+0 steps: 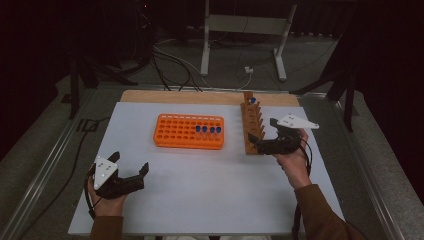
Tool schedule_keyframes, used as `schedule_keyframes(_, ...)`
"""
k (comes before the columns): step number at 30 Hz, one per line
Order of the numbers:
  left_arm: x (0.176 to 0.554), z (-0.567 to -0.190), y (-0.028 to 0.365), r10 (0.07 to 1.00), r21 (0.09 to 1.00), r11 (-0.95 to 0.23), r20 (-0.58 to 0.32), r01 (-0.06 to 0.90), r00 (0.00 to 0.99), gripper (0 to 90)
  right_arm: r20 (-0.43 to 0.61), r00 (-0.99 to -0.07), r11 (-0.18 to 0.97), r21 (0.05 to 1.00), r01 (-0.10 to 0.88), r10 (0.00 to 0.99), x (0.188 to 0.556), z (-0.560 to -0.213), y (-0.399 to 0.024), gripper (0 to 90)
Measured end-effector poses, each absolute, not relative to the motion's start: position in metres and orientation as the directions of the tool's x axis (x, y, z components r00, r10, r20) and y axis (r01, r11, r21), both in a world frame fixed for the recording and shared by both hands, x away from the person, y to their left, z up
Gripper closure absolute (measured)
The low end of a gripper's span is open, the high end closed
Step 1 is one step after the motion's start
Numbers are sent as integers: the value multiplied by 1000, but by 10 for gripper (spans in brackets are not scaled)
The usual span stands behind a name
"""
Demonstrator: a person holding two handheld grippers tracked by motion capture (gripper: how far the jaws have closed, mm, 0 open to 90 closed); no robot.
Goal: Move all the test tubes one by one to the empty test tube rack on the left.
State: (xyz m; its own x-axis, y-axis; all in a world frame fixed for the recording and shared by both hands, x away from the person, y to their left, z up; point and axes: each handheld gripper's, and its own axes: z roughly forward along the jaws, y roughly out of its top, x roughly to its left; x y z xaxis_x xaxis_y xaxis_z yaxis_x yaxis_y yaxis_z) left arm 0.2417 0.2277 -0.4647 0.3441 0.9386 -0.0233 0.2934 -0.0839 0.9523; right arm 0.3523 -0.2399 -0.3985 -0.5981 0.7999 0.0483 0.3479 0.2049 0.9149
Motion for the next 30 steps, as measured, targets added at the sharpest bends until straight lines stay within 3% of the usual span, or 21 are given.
schedule_keyframes(24, 241, -467, 232, 955, 955, -82, -7, 287, 295, 9, 74, -470, 152, 893, 424, 880, 445, -391, -234, 3)
schedule_keyframes(30, 241, -468, 233, 956, 953, -76, -14, 293, 294, 8, 91, -437, 133, 880, 456, 895, 469, -401, -236, 56)
